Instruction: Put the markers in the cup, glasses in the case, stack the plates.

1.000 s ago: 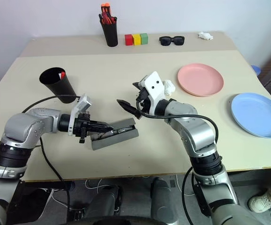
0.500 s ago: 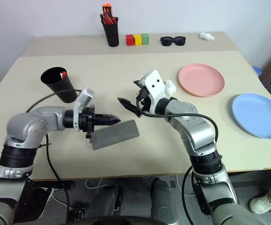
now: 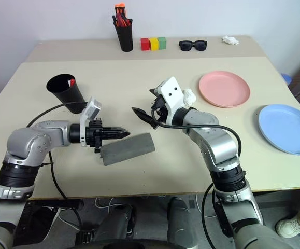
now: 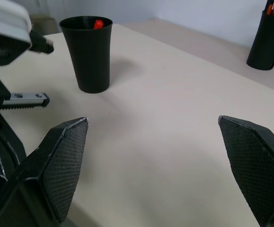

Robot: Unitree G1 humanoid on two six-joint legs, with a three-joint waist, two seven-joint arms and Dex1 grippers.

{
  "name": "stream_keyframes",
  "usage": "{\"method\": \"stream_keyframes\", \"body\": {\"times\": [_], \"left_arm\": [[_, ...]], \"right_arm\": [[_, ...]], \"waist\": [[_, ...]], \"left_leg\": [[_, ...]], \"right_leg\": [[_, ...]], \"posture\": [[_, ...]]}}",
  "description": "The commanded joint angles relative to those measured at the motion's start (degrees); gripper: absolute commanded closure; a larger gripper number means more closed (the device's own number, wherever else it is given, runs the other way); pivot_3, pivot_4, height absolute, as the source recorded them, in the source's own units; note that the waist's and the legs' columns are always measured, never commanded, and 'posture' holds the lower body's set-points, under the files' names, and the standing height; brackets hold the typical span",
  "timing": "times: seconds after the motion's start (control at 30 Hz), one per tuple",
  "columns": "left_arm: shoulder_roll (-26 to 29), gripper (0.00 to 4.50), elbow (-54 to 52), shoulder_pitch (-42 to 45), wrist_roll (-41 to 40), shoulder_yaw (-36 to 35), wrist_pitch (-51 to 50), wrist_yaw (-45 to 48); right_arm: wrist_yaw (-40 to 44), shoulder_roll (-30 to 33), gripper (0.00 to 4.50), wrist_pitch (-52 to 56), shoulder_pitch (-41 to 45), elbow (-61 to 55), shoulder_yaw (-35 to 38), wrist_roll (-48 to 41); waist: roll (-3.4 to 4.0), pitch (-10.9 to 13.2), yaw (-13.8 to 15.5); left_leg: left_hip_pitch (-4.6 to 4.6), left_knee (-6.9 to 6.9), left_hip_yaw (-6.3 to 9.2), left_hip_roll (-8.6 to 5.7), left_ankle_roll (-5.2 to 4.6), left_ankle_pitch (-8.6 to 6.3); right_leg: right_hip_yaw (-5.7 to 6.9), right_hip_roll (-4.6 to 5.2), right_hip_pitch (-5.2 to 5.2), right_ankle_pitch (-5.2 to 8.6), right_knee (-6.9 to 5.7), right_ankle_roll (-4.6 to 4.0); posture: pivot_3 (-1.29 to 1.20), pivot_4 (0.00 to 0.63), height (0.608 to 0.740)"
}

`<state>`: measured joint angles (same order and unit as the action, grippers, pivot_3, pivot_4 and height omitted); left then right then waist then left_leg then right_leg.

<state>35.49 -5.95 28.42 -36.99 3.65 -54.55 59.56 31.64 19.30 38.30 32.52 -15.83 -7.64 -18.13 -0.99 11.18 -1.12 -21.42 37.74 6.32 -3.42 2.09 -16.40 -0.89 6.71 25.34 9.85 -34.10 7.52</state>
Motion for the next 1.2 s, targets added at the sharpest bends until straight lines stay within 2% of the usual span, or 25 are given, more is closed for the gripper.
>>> {"method": "stream_keyframes", "body": {"times": [0.03, 0.23, 0.33, 0.47, 0.57, 0.63, 0.8, 0.93, 1.03, 1.2], "left_arm": [[-0.1, 4.47, -3.1, -2.4, 1.7, 3.1, 2.3, -0.1], [0.6, 4.47, -4.7, -3.7, 3.3, 6.0, 3.6, 0.3], [-0.8, 4.47, -2.9, -1.8, 2.1, 3.1, 4.5, -0.6], [-5.6, 4.47, 2.4, 3.9, -3.1, -5.9, 6.8, -2.5], [-5.8, 3.59, 3.1, 6.9, -7.0, -9.9, 7.4, 0.5], [-4.9, 2.70, 3.3, 8.1, -6.2, -10.1, 10.3, 2.9], [-3.4, 0.18, 4.3, 9.8, -6.6, -9.1, 10.7, 6.5], [-3.4, 0.08, 4.2, 11.2, -8.0, -9.3, 9.4, 7.8], [-4.3, 0.08, 5.3, 11.7, -5.2, -9.5, 15.1, 7.7], [-4.5, 0.08, 6.2, 10.9, -2.7, -8.7, 21.1, 9.6]], "right_arm": [[-0.4, 0.0, 0.00, -1.8, 1.3, -0.8, 0.9, 0.4], [-0.6, 0.2, 0.00, -1.8, 1.4, -0.6, 1.0, 0.8], [-0.7, 0.2, 0.00, -2.2, 1.6, -0.4, 1.1, 1.3], [-4.4, 0.5, 0.00, -3.0, 2.5, 2.2, 3.5, 3.5], [-8.6, 1.8, 0.00, -4.3, 4.2, 7.2, 8.1, 5.2], [-12.1, 4.4, 0.00, -5.8, 5.0, 11.2, 10.3, 8.7], [-13.0, 12.7, 0.00, -5.7, 2.0, 14.9, 9.6, 15.0], [-11.7, 18.5, 0.00, 2.9, -2.6, 12.0, 14.5, 14.3], [-10.1, 23.0, 0.00, 9.1, -8.0, 7.0, 18.6, 13.7], [-10.5, 26.1, 0.00, 16.7, -13.7, 3.7, 24.2, 13.9]], "waist": [[0.00, 0.0, 0.0], [-0.01, 0.0, 0.3], [-0.01, 0.0, 0.2], [-0.05, 0.0, 0.4], [-0.04, 0.0, 0.3], [-0.04, 0.0, 0.3], [-0.04, 0.0, 0.3], [-0.04, 0.0, 0.2], [-0.02, 0.0, 0.4], [-0.03, 0.0, 0.2]], "left_leg": [[-0.01, 0.00, 0.00, 0.00, 0.00, 0.00], [0.02, 0.02, 0.02, 0.00, 0.00, 0.00], [0.01, 0.02, 0.02, 0.00, 0.00, 0.00], [-0.04, 0.12, 0.08, 0.00, 0.00, 0.01], [-0.05, 0.15, 0.05, 0.00, 0.01, 0.00], [-0.05, 0.14, 0.02, -0.01, 0.01, 0.00], [-0.07, 0.10, 0.02, -0.02, 0.00, 0.00], [-0.07, 0.10, 0.00, -0.01, -0.01, 0.00], [-0.08, 0.11, -0.01, -0.02, -0.02, 0.00], [-0.01, 0.15, -0.07, 0.02, -0.03, -0.01]], "right_leg": [[0.00, 0.00, 0.00, 0.00, 0.00, 0.00], [0.02, 0.00, -0.04, 0.00, -0.01, -0.01], [0.02, 0.00, -0.04, 0.00, -0.01, 0.00], [0.07, 0.00, -0.04, 0.00, -0.01, -0.01], [0.07, 0.00, -0.05, -0.02, 0.00, -0.02], [0.05, 0.01, -0.03, -0.02, 0.00, -0.02], [0.06, 0.01, -0.05, -0.02, 0.05, -0.02], [0.05, 0.00, -0.05, -0.02, 0.04, -0.02], [0.04, 0.01, -0.07, -0.02, 0.06, -0.02], [0.00, 0.00, -0.15, -0.01, 0.09, -0.02]], "posture": [[0.00, 0.150, 0.740], [0.00, 0.150, 0.740], [0.00, 0.150, 0.740], [0.00, 0.150, 0.740], [0.00, 0.150, 0.740], [0.00, 0.150, 0.740], [0.00, 0.150, 0.740], [0.00, 0.150, 0.740], [0.00, 0.150, 0.740], [0.00, 0.150, 0.740]]}}
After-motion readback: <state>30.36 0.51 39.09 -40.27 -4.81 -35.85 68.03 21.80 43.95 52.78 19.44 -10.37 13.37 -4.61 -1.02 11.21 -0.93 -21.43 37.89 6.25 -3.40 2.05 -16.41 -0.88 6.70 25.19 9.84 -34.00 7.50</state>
